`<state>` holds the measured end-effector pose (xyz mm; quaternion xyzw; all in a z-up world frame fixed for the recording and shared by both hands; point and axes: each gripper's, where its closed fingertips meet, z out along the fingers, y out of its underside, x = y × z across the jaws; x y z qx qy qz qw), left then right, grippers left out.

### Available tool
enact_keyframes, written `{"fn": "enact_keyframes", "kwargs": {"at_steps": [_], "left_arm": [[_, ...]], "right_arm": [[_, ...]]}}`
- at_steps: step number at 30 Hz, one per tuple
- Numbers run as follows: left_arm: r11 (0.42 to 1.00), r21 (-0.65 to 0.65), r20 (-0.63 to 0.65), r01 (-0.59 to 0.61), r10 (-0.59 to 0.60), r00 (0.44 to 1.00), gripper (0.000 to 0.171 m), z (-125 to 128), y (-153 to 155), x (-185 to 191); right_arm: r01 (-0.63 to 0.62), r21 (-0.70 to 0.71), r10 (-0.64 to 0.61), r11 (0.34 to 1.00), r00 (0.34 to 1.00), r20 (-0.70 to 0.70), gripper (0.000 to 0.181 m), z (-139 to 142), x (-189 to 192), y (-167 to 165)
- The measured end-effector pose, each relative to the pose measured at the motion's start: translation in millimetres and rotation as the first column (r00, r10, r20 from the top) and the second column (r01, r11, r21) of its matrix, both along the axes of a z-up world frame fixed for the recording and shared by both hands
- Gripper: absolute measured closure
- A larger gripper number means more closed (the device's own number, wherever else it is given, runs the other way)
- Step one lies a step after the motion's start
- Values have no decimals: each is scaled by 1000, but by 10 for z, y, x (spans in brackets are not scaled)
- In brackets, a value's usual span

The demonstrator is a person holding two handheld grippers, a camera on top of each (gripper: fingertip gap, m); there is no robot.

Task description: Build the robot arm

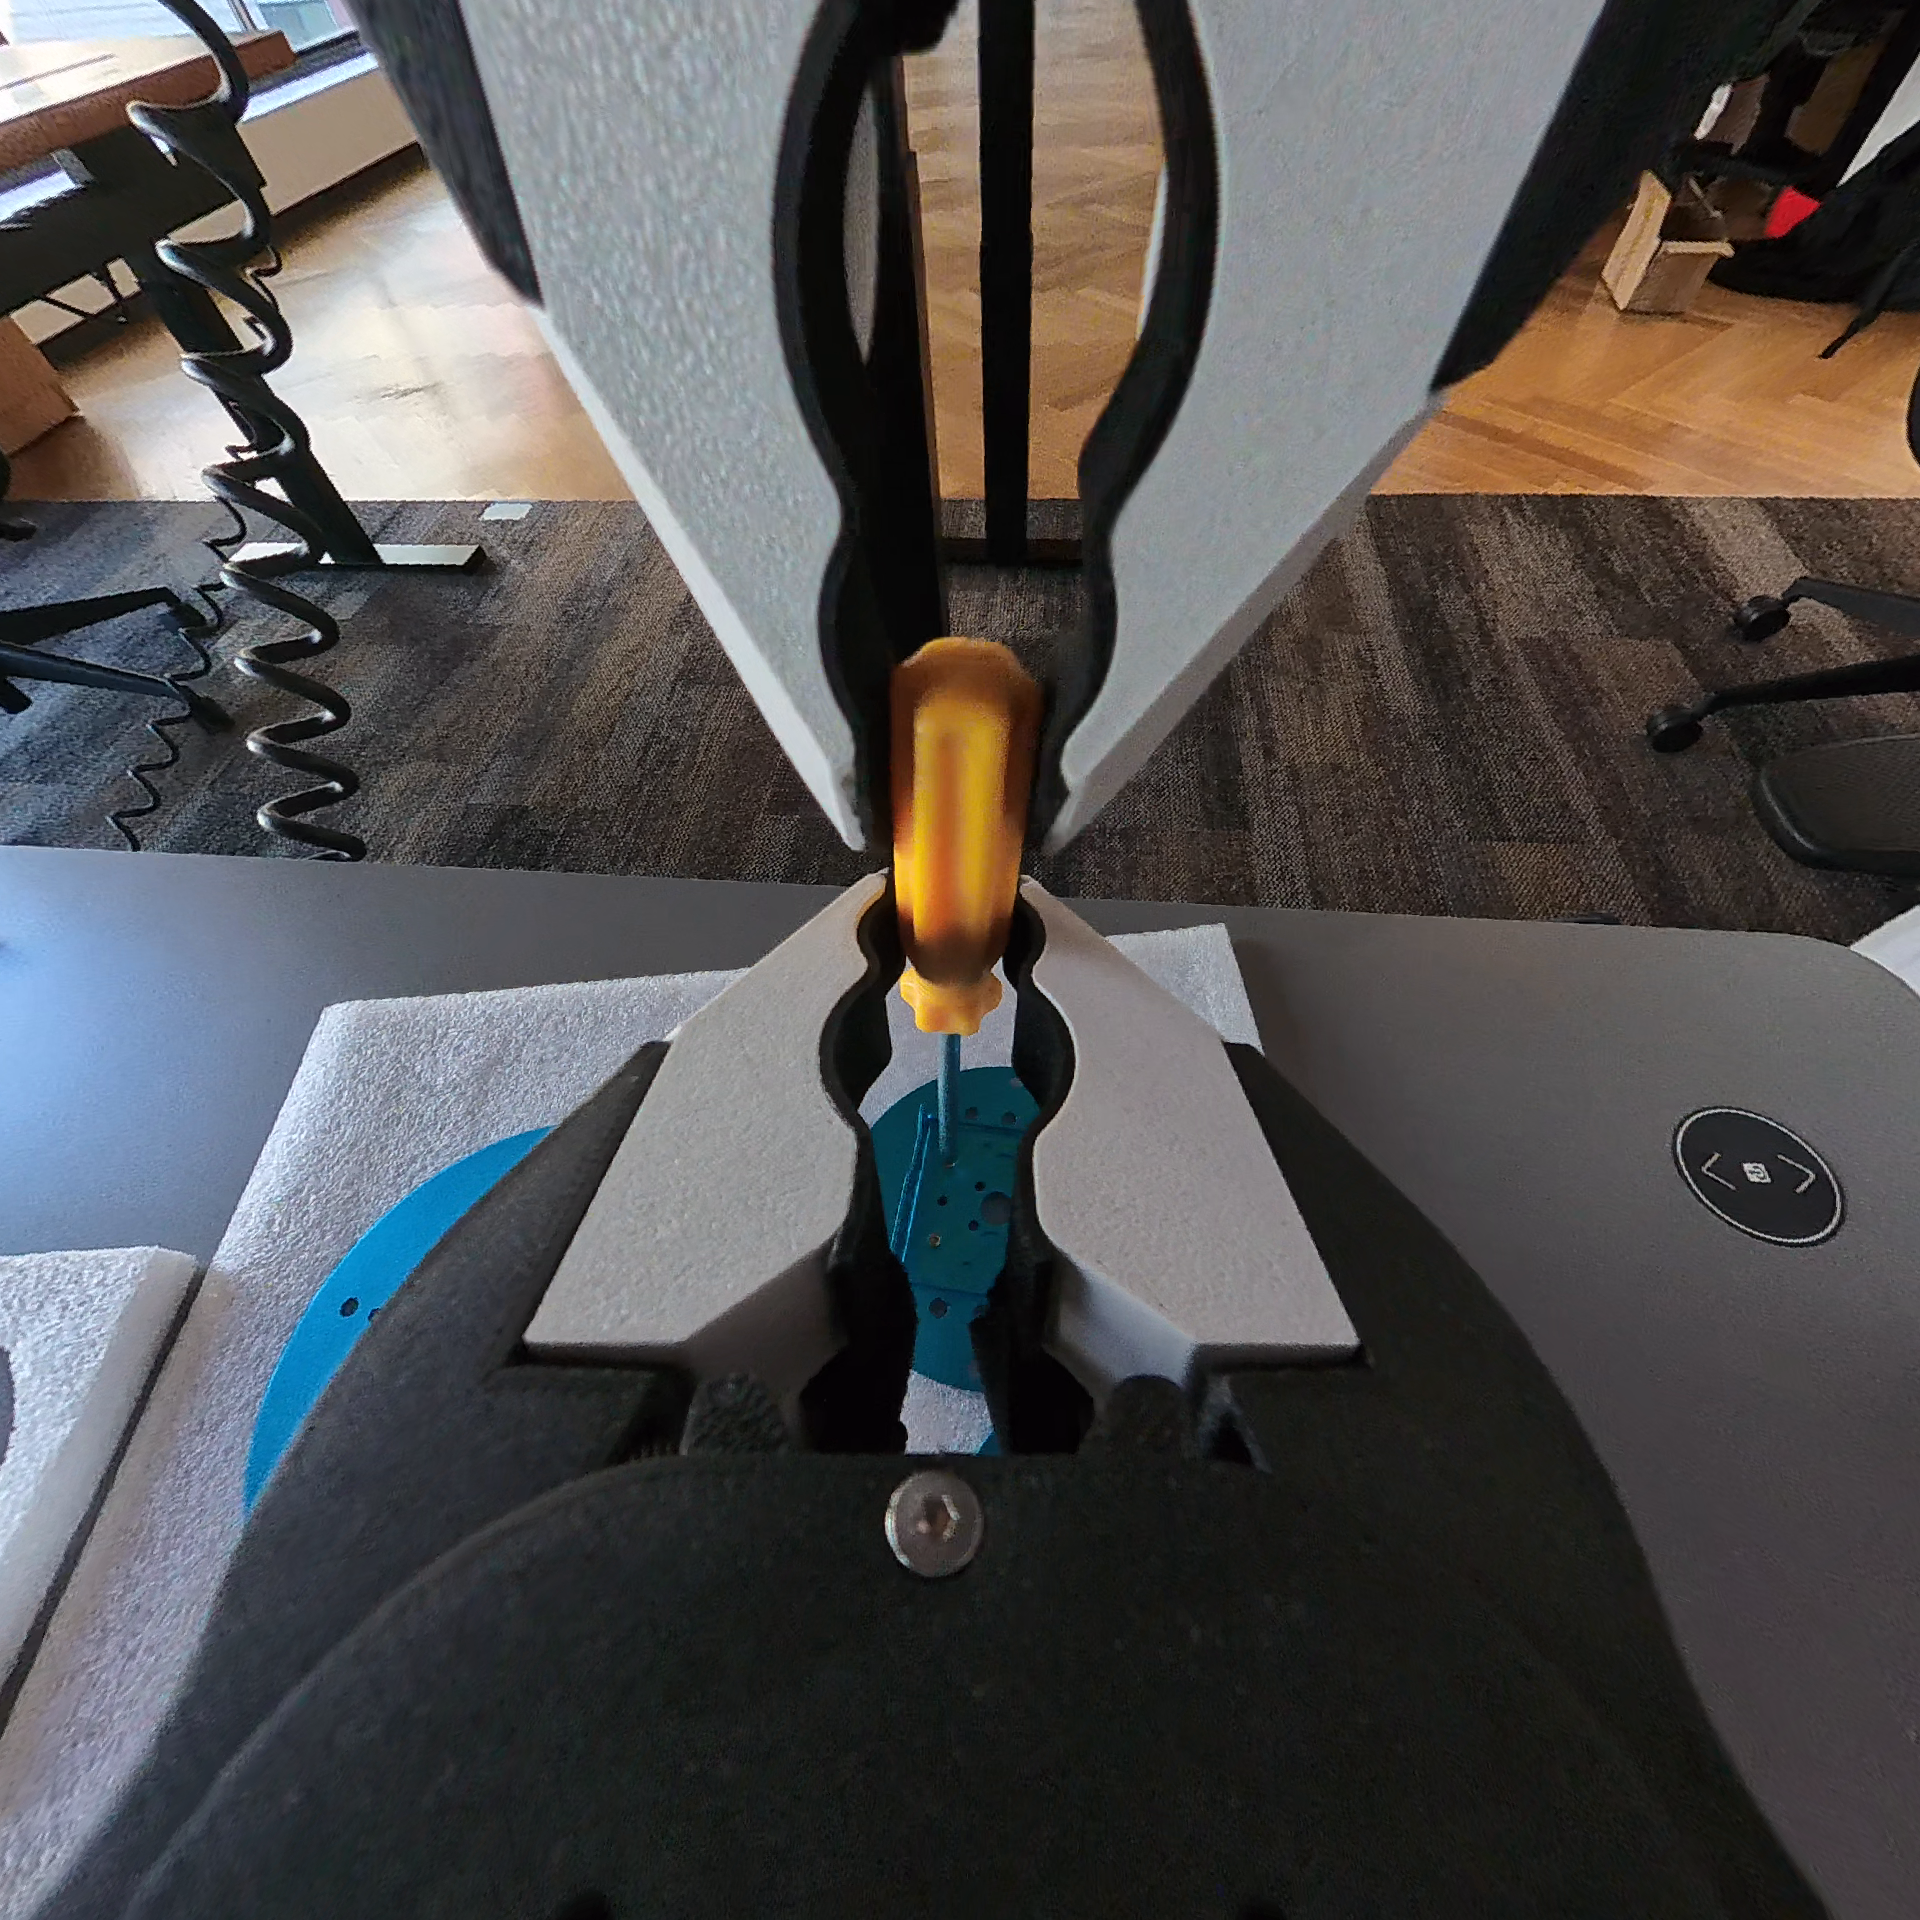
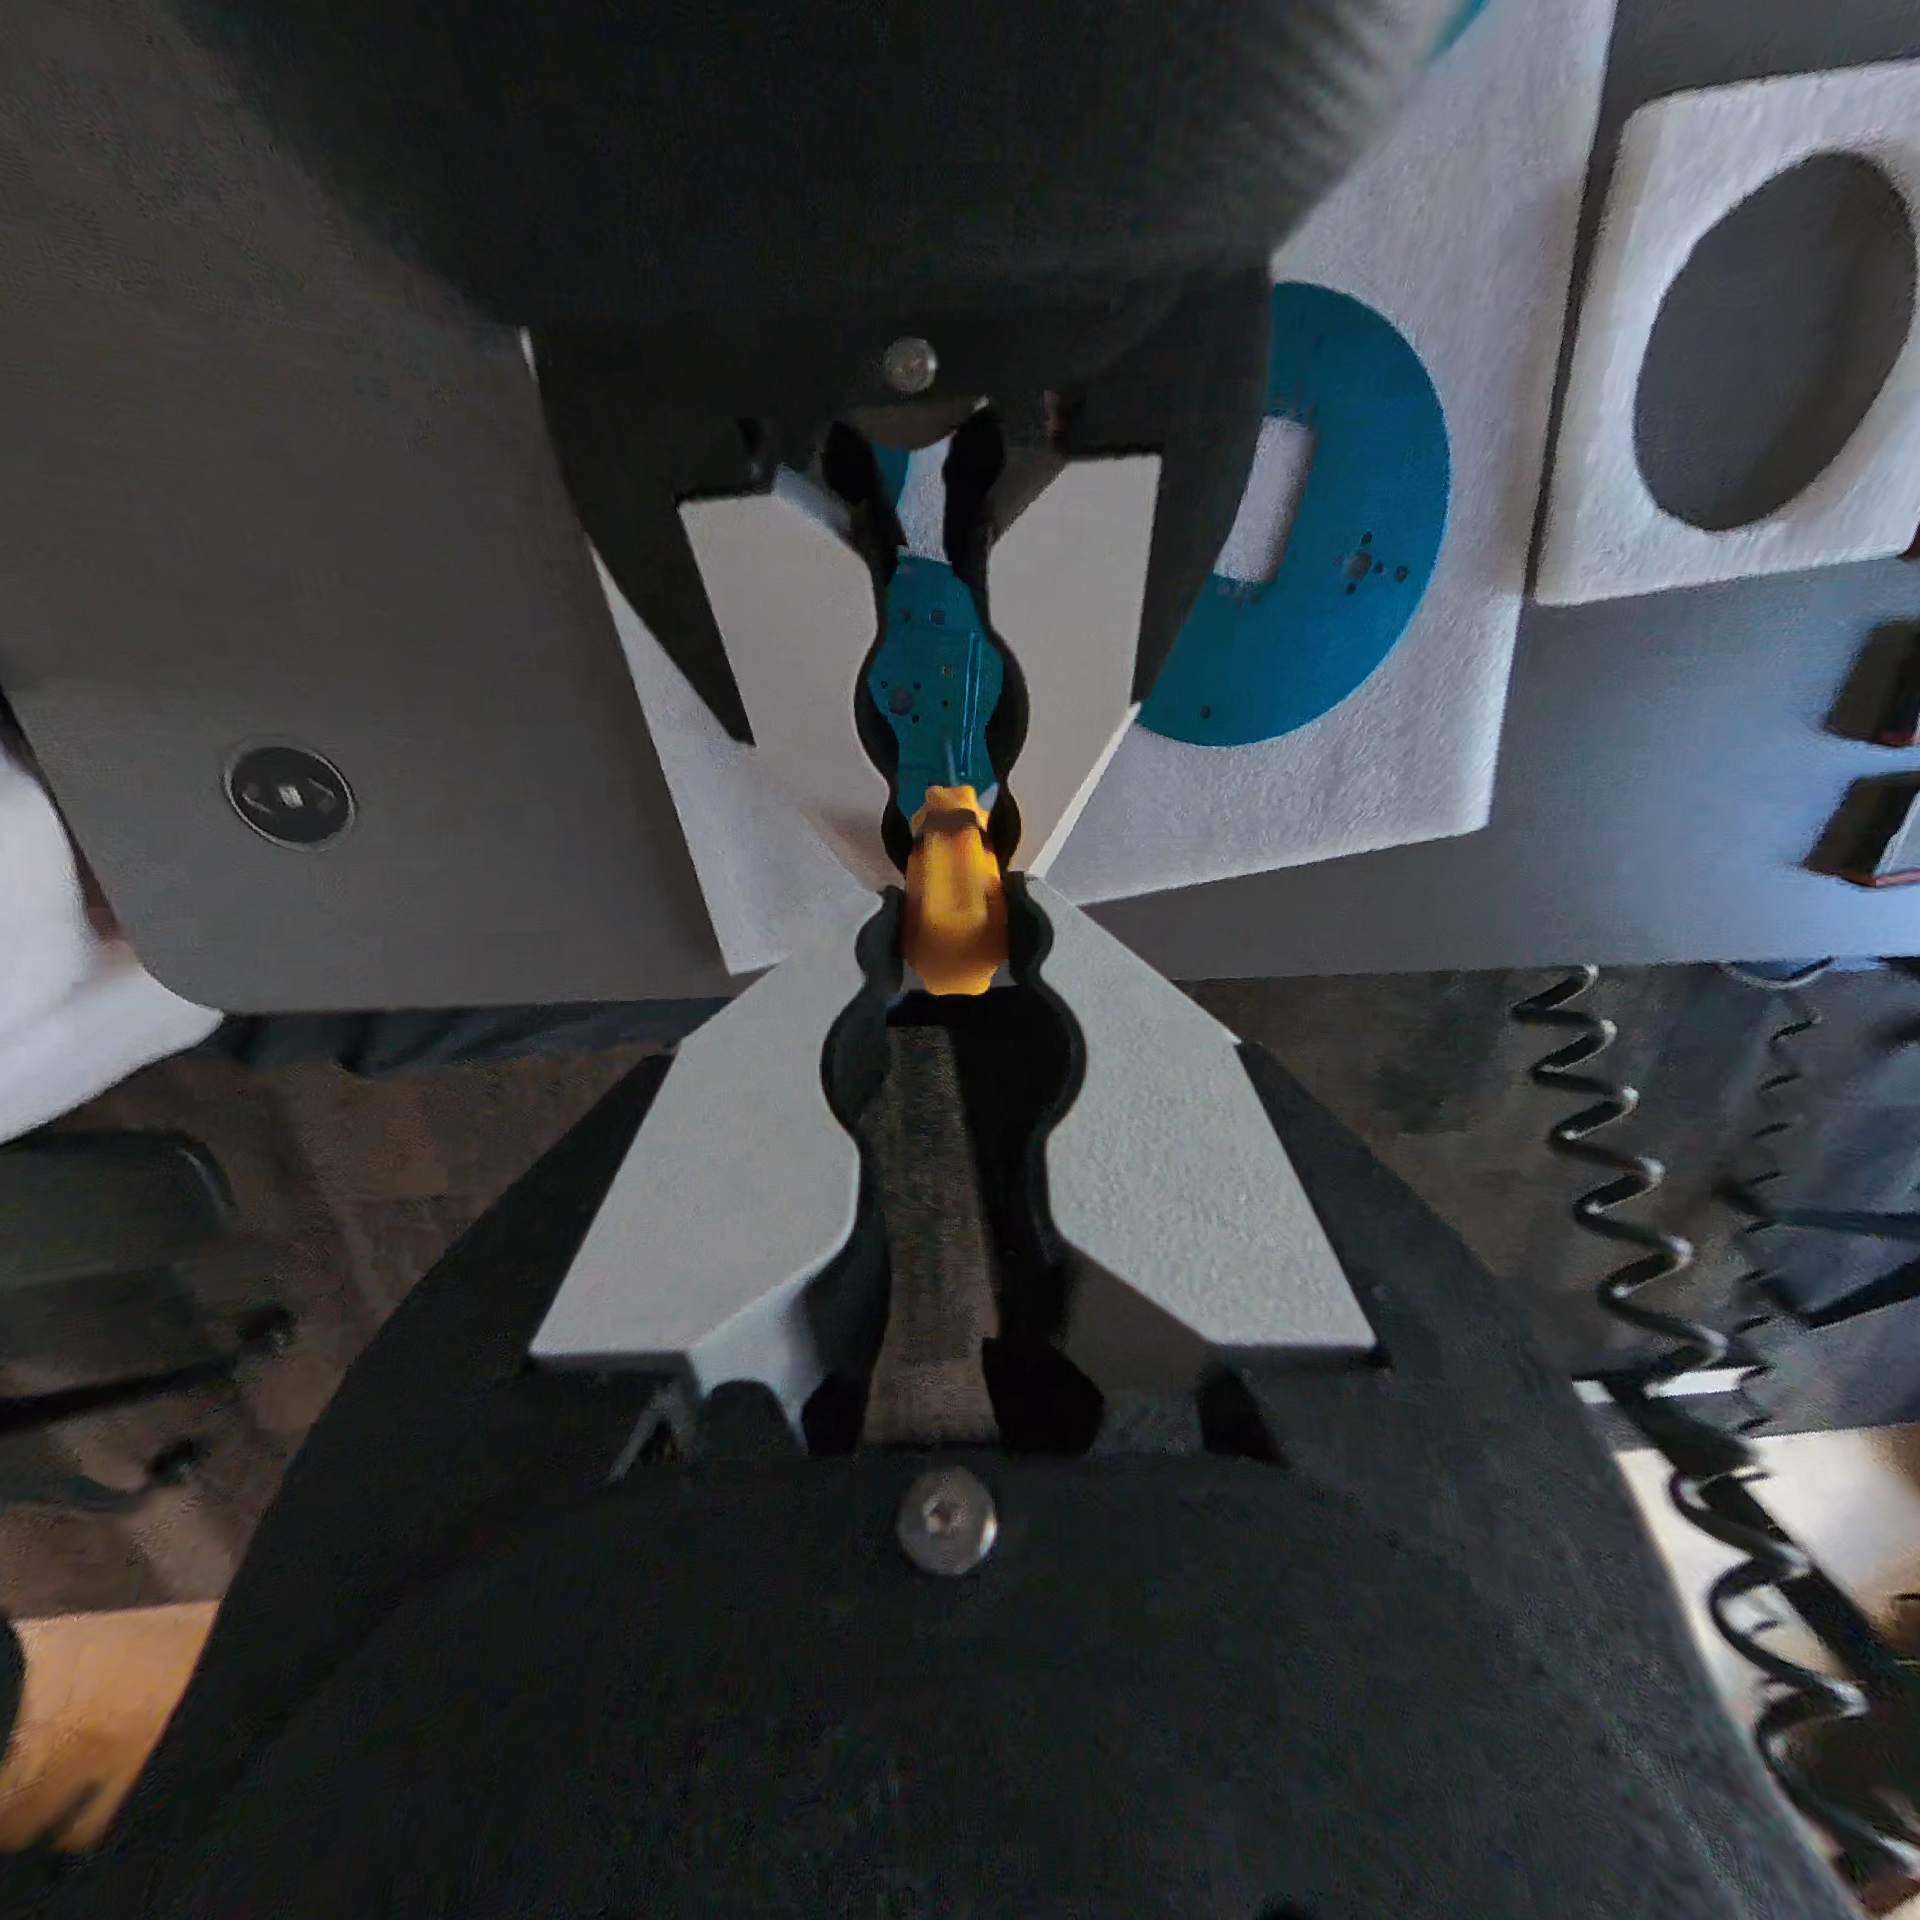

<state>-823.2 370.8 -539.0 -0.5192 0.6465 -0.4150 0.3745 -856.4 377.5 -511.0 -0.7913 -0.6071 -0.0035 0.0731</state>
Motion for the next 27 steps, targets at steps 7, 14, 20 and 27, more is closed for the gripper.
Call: {"fn": "enact_keyframes", "kwargs": {"at_steps": [7, 14, 20, 27], "left_arm": [[998, 10, -9, -54, 54, 998, 158, -12, 87, 5], [999, 20, -11, -41, 41, 999, 160, -23, 62, 4], [999, 5, -13, -42, 42, 999, 160, -25, 85, -10], [996, -11, -25, -83, 83, 996, 162, -37, 148, 28]], "right_arm": [[227, -63, -231, 972, 971, -63, 163, -12, -39, 114], [245, -85, -248, 966, 968, -28, 156, -34, -35, 25], [61, -12, -61, 998, 998, -6, 166, -33, 4, 94], [449, -84, -455, 890, 887, -79, 165, -54, 16, 128]]}}
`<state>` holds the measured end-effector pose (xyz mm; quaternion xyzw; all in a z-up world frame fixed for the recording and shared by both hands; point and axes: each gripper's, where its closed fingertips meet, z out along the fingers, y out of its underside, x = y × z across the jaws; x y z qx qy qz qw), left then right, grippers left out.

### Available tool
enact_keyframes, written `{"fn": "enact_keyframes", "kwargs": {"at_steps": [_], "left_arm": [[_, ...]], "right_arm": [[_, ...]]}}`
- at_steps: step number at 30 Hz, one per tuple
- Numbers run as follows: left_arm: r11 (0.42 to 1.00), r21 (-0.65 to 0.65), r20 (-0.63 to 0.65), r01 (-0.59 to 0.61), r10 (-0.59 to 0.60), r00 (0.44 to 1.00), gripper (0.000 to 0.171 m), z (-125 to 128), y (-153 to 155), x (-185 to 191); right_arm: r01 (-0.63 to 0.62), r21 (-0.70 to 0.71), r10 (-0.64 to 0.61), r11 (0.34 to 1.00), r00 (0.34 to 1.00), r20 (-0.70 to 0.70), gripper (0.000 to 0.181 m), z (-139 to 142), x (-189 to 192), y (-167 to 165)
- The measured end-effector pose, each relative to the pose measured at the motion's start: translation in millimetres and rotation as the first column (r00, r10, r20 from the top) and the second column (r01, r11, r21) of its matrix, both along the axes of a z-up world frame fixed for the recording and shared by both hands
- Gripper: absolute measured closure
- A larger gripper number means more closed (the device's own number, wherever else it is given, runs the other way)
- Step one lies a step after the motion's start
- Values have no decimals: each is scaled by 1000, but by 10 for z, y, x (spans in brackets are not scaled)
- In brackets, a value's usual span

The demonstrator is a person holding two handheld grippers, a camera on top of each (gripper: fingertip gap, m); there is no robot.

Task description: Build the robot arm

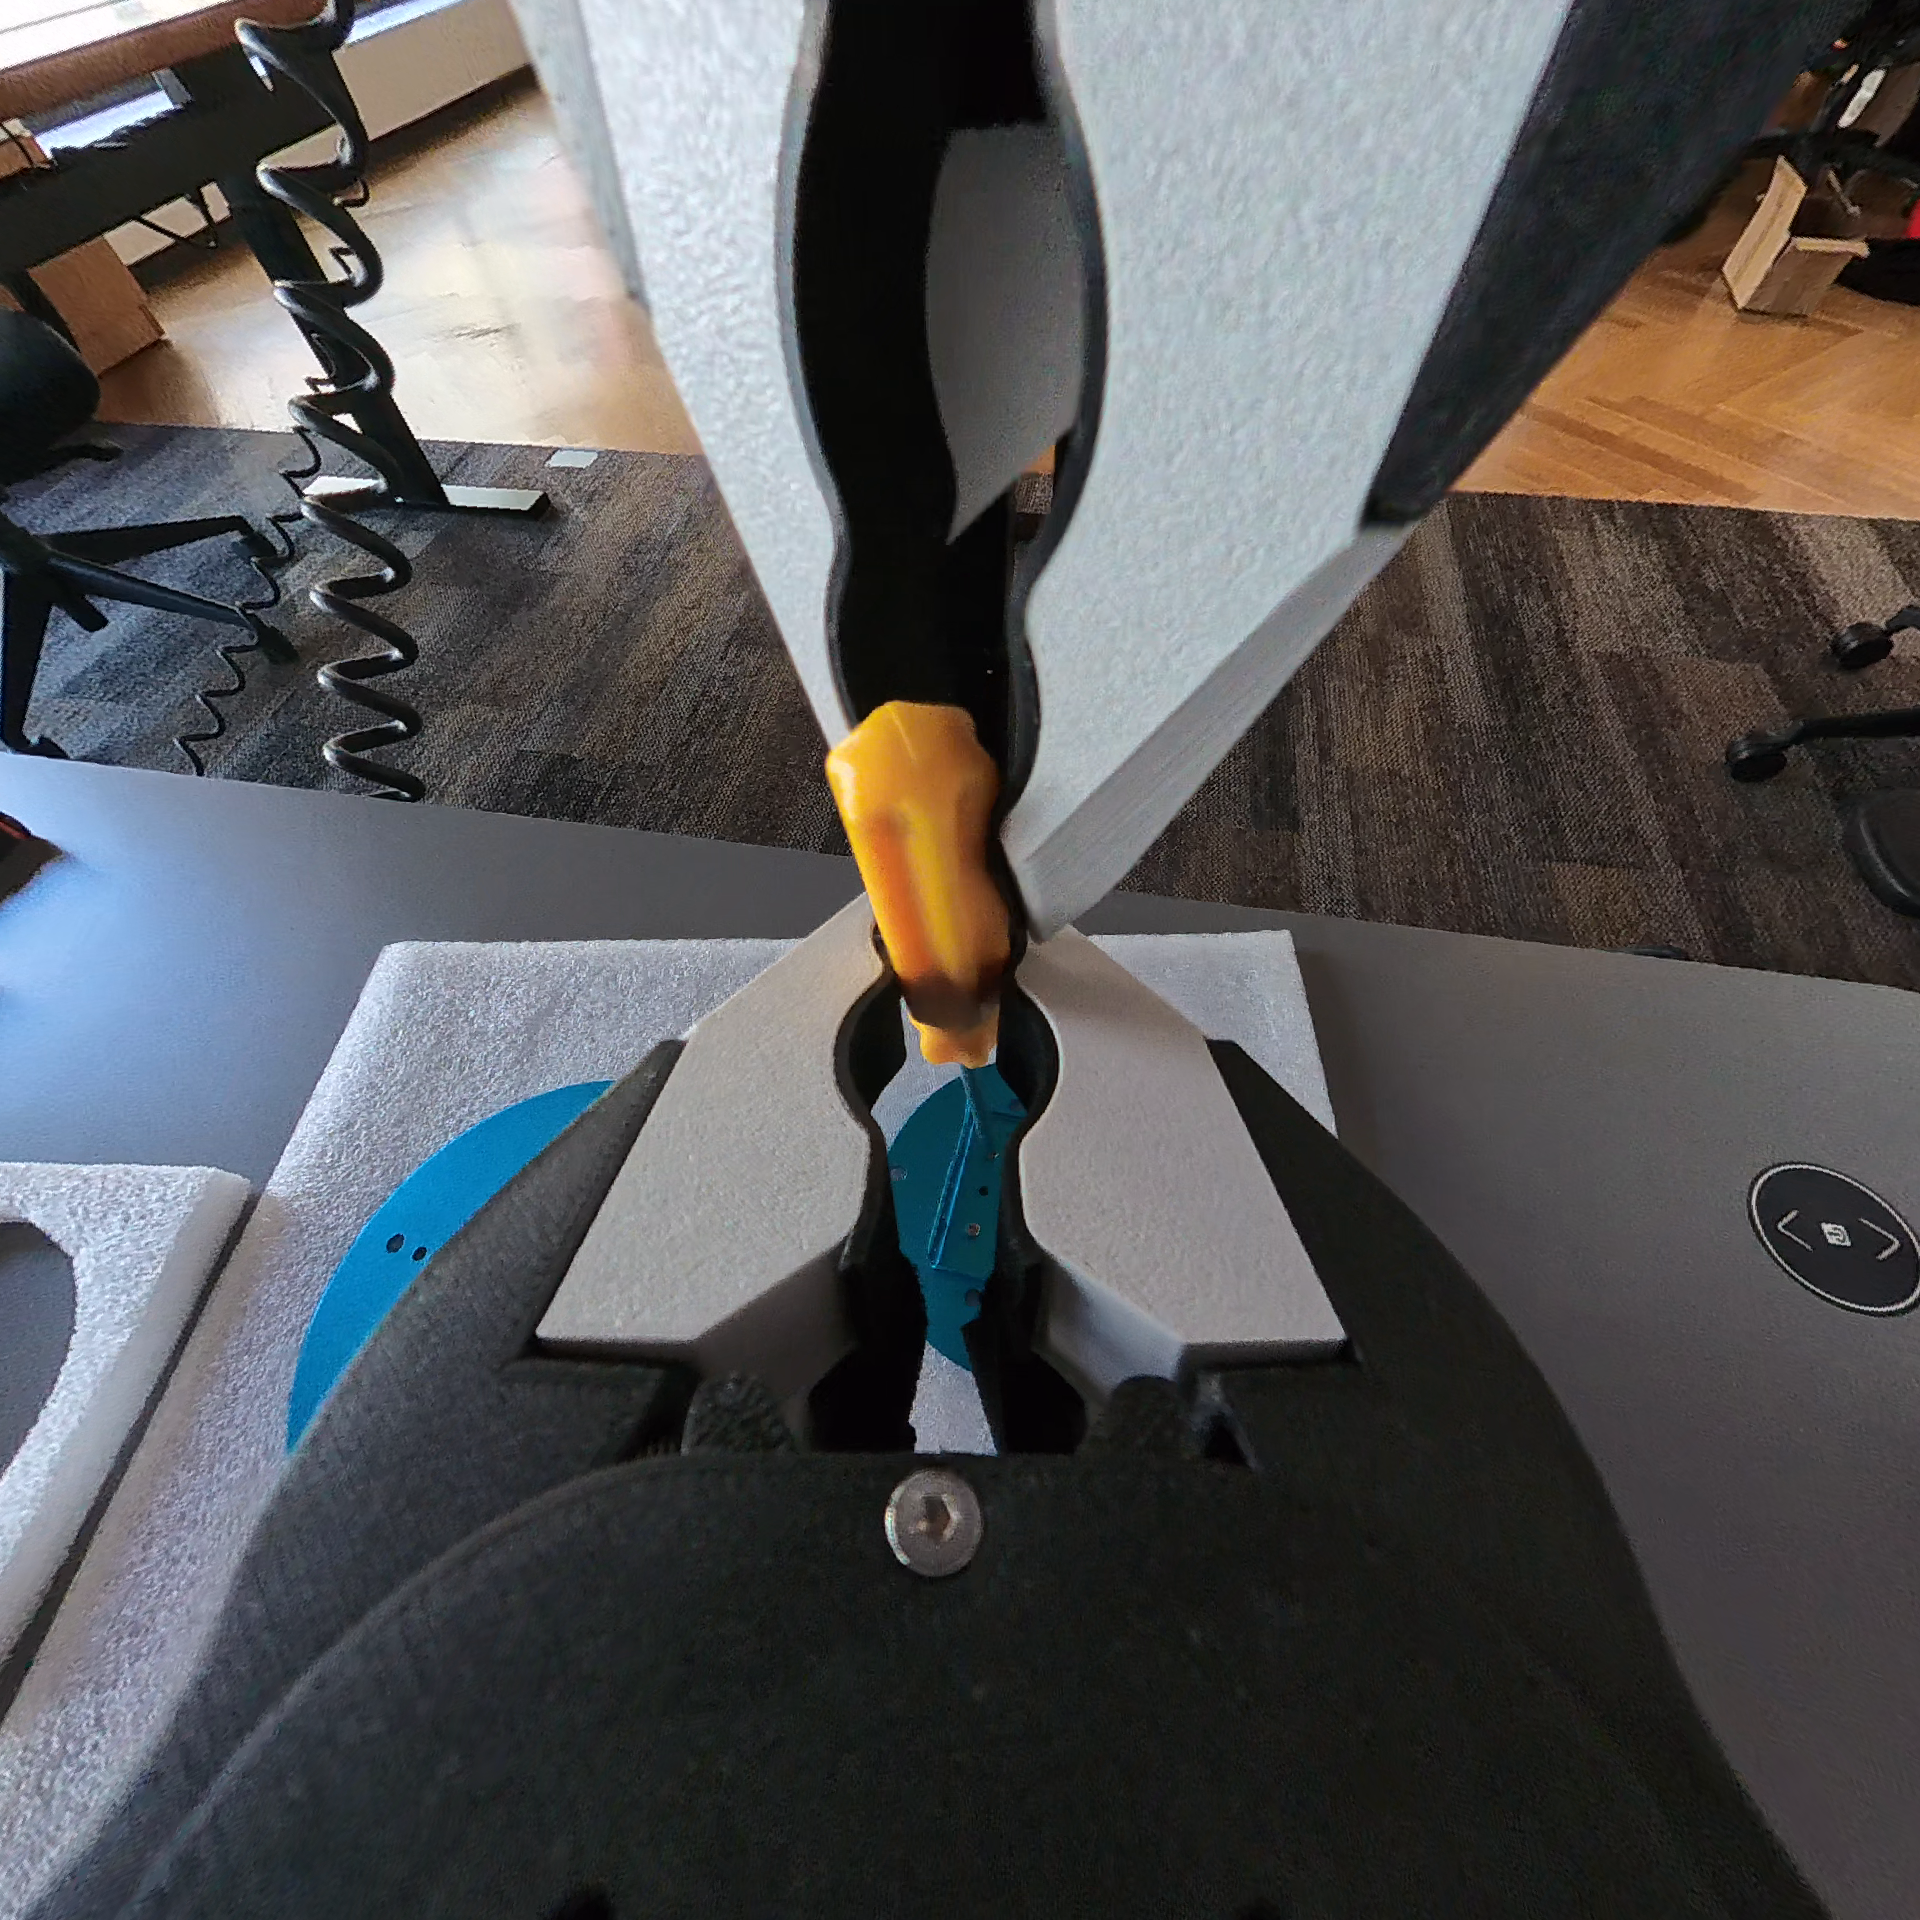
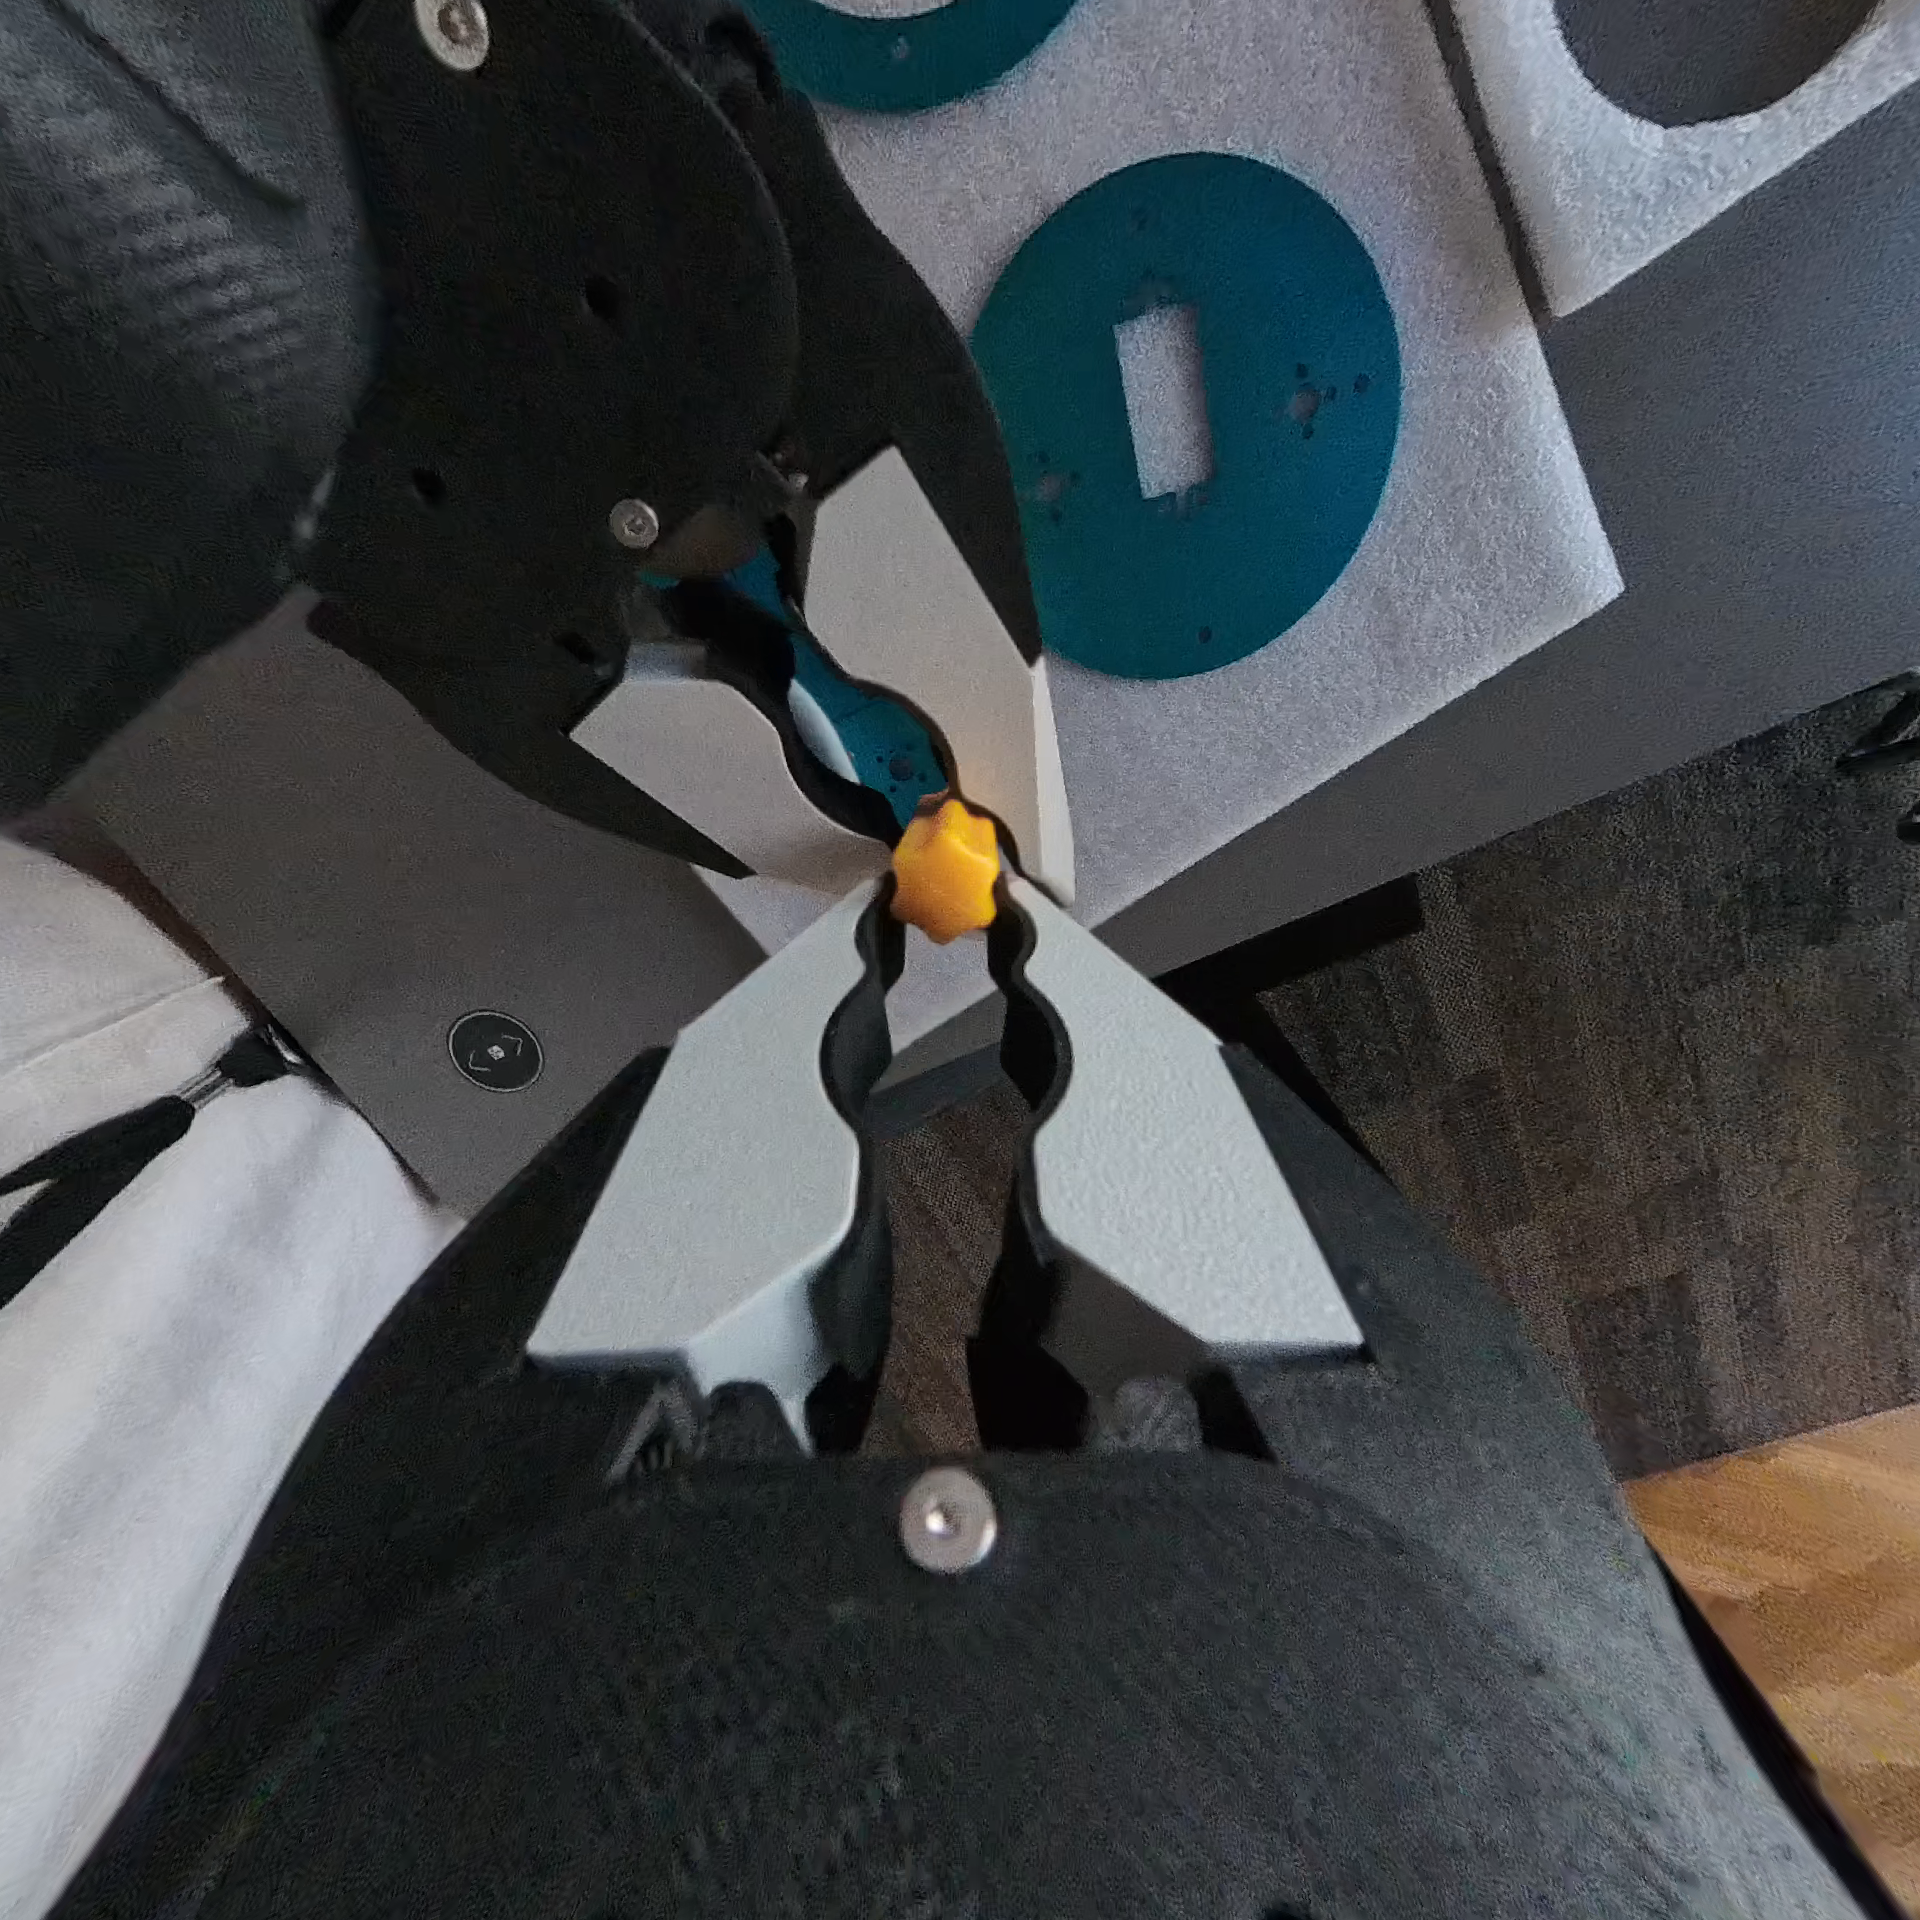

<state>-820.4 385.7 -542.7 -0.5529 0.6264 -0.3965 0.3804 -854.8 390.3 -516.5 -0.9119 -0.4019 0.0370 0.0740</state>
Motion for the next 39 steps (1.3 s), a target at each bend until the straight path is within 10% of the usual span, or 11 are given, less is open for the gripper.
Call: {"fn": "enact_keyframes", "kwargs": {"at_steps": [11, 17, 27, 39], "left_arm": [[1000, 27, 23, 12, -12, 1000, 162, 11, -66, 18], [987, -127, -7, 102, -104, 995, 132, 51, -173, -310], [994, 10, -293, 108, -100, 951, 126, -624, -197, -371], [995, 44, -341, 86, -66, 938, 125, -767, -122, -364]], "right_arm": [[-151, 121, 157, 981, 987, -42, 163, 23, -64, -5], [-156, 128, 164, 979, 985, -53, 163, 26, -13, -29], [-215, 147, 224, 965, 974, -46, 163, 28, -4, -58], [-238, 143, 247, 961, 968, -51, 163, 37, -1, -55]]}}
